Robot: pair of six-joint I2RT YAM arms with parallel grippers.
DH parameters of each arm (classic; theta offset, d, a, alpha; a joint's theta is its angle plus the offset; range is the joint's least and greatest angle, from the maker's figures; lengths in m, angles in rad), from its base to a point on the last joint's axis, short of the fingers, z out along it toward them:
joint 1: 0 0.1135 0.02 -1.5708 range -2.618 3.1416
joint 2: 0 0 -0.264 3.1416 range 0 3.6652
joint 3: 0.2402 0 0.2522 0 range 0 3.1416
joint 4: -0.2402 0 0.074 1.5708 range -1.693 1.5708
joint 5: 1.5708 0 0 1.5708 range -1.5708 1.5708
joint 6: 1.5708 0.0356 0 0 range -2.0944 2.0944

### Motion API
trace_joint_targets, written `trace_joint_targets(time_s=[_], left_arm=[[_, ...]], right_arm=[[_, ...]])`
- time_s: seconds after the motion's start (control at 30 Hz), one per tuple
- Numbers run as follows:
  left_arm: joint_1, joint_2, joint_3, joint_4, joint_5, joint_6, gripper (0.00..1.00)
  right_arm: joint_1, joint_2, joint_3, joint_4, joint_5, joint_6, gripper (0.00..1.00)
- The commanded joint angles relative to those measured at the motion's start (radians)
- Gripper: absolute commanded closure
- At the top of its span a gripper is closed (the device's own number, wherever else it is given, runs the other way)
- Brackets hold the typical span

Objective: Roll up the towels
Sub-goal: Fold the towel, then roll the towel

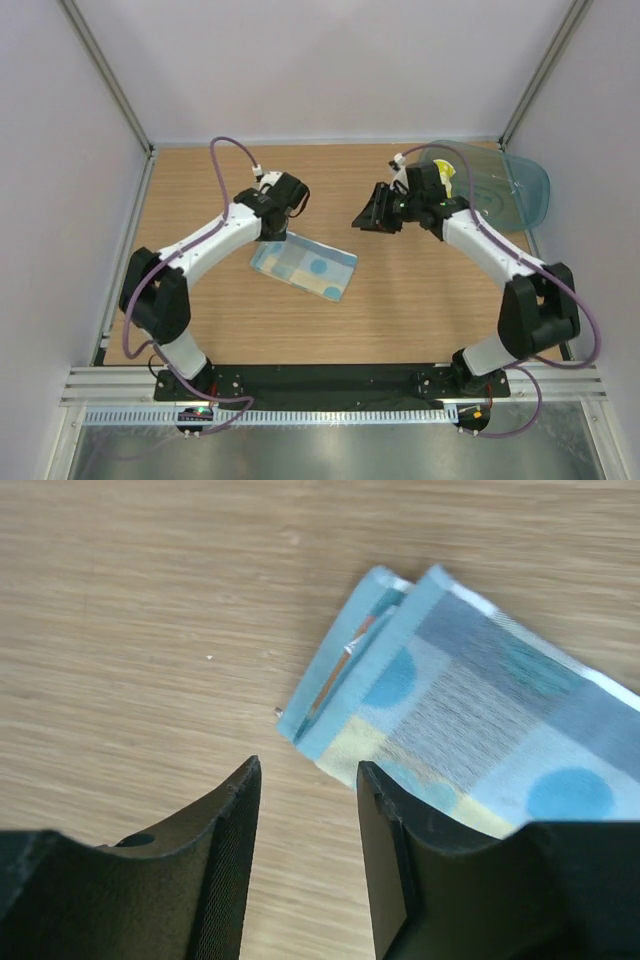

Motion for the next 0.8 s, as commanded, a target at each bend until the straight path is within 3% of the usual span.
trace_joint_targets(time_s=[0.0, 0.13, 0.2, 0.33, 0.5, 0.77], left_arm=[[-0.122, -0.132, 0.049, -0.068, -0.099, 0.051, 0.55], [-0.295, -0.172, 0.017, -0.054, -0.095, 0.051, 0.53], [-0.402, -0.158, 0.003, -0.041, -0.092, 0.020, 0.53], [-0.545, -0.085, 0.002, 0.001, -0.082, -0.016, 0.53], [-0.618, 0.042, 0.031, 0.047, -0.039, -0.026, 0.51], [-0.624, 0.150, 0.031, 0.124, 0.015, -0.001, 0.47]], right_arm=[[-0.002, -0.160, 0.045, -0.163, 0.182, -0.026, 0.59], [-0.002, -0.322, -0.001, -0.279, 0.479, -0.003, 0.47], [-0.003, -0.402, -0.048, -0.319, 0.585, 0.008, 0.46], [-0.003, -0.494, -0.114, -0.371, 0.664, 0.025, 0.42], [-0.003, -0.563, -0.145, -0.439, 0.740, 0.028, 0.37], [-0.002, -0.611, -0.130, -0.477, 0.757, 0.016, 0.34]])
